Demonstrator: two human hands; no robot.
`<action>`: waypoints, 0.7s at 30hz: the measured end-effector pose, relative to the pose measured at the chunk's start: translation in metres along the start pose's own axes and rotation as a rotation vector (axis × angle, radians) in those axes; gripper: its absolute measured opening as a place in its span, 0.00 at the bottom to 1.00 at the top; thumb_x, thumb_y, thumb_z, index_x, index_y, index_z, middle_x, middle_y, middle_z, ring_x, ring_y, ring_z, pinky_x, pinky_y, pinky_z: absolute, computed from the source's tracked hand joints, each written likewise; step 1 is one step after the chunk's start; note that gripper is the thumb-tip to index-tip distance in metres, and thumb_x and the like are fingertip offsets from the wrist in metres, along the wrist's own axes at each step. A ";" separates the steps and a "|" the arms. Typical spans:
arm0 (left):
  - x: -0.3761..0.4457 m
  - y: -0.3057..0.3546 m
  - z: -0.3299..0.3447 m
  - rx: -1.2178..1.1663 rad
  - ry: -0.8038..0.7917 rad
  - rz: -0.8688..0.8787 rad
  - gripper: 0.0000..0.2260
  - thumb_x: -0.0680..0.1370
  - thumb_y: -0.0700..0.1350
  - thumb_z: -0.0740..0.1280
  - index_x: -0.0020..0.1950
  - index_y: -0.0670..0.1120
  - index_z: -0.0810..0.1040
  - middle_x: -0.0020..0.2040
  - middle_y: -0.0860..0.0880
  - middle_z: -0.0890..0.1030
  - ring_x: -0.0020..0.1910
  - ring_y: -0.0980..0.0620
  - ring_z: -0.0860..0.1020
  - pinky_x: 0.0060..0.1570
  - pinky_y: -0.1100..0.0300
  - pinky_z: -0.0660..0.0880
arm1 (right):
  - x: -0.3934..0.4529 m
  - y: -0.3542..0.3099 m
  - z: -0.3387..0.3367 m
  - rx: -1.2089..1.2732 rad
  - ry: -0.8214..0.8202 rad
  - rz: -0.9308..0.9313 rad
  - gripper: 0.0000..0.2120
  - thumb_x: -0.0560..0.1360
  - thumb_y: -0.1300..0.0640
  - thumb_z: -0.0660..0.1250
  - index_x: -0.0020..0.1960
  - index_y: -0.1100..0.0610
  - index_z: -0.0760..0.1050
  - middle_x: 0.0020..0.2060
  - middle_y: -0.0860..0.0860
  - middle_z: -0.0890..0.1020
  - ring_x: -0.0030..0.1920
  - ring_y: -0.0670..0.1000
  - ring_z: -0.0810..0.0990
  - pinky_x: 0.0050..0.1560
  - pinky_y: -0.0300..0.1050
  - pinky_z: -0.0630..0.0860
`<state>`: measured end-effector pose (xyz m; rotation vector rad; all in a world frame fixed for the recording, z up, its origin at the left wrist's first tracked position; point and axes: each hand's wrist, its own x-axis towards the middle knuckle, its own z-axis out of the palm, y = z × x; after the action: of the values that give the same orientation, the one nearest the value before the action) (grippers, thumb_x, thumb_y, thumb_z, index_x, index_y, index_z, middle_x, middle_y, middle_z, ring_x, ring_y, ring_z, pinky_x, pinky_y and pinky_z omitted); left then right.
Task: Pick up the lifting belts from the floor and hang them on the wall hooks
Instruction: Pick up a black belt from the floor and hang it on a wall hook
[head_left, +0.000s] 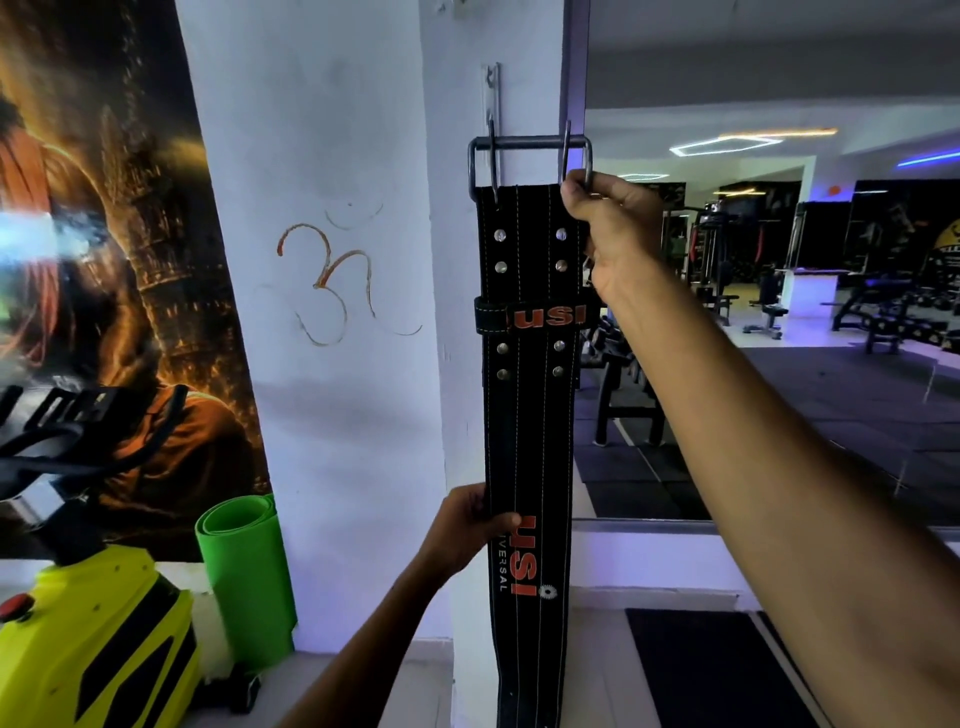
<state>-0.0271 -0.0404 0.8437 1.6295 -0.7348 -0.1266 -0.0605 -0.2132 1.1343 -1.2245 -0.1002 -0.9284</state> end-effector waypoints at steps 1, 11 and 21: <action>0.000 0.001 0.001 0.001 -0.015 0.005 0.09 0.75 0.33 0.71 0.52 0.43 0.84 0.48 0.48 0.88 0.49 0.51 0.86 0.50 0.58 0.81 | -0.001 0.000 0.000 0.003 0.007 -0.002 0.10 0.68 0.68 0.75 0.49 0.62 0.83 0.40 0.54 0.85 0.43 0.48 0.83 0.51 0.44 0.80; 0.041 0.163 -0.013 -0.156 0.546 0.433 0.11 0.82 0.52 0.60 0.63 0.51 0.70 0.60 0.46 0.78 0.58 0.46 0.80 0.58 0.51 0.79 | -0.013 0.010 -0.011 -0.026 0.022 0.035 0.11 0.68 0.67 0.75 0.50 0.62 0.83 0.37 0.49 0.84 0.38 0.44 0.82 0.49 0.45 0.80; 0.082 0.231 -0.037 0.139 0.491 0.549 0.13 0.77 0.35 0.67 0.61 0.44 0.80 0.51 0.51 0.80 0.47 0.58 0.80 0.49 0.61 0.80 | -0.028 0.012 -0.015 -0.074 0.000 -0.030 0.16 0.68 0.66 0.75 0.52 0.57 0.74 0.35 0.49 0.81 0.36 0.44 0.81 0.50 0.46 0.80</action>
<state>-0.0335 -0.0549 1.0915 1.4466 -0.7859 0.7072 -0.0764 -0.2097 1.1047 -1.2941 -0.0846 -0.9651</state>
